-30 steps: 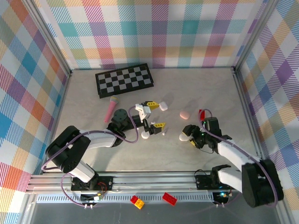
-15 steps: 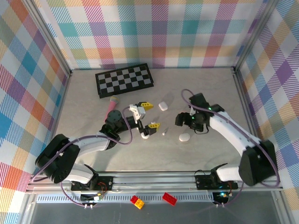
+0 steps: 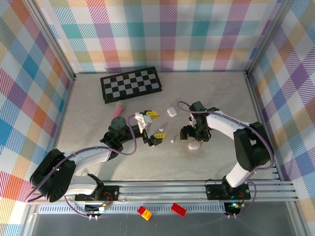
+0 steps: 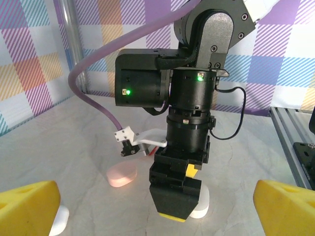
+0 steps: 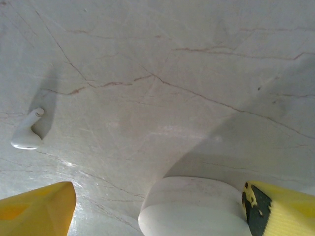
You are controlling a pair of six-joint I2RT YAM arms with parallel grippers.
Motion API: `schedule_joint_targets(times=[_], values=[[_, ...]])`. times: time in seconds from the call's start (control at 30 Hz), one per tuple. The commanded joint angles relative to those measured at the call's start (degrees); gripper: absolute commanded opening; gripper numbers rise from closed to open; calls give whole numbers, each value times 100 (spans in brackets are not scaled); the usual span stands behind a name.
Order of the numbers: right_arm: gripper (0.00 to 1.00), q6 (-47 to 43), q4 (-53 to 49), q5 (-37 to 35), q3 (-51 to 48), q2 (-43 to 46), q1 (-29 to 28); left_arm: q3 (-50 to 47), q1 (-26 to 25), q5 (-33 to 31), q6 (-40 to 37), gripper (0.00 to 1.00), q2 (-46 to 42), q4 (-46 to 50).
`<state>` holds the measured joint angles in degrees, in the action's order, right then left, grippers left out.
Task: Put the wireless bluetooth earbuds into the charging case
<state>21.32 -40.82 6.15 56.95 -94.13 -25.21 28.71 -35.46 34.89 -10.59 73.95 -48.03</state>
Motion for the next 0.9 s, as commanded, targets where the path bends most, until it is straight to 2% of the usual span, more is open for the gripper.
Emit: schedule_joint_targets(times=[0.0,0.1,0.2,0.27,0.4,0.57,0.67,0.87], values=[[87,-6,-9,368,-267,265,-1,-19,39,85,-112,100,-118,79],[87,201,180,926,-607,573,-50,-5,47,105,-117,100,-109,108],[87,417,198,987,-833,810,-221,26,48,140,-136,100,-109,178],[87,547,114,801,-850,853,-388,38,48,154,-145,100,-104,208],[86,680,-337,-182,-487,764,-736,51,48,158,-136,100,-83,216],[81,553,-900,-1017,82,290,-923,-3,50,123,-145,100,-148,276],[73,460,-947,-1061,248,-3,-933,-40,48,88,-158,100,-205,354],[62,185,-1011,-998,481,-449,-933,-111,51,42,-202,100,-298,504]])
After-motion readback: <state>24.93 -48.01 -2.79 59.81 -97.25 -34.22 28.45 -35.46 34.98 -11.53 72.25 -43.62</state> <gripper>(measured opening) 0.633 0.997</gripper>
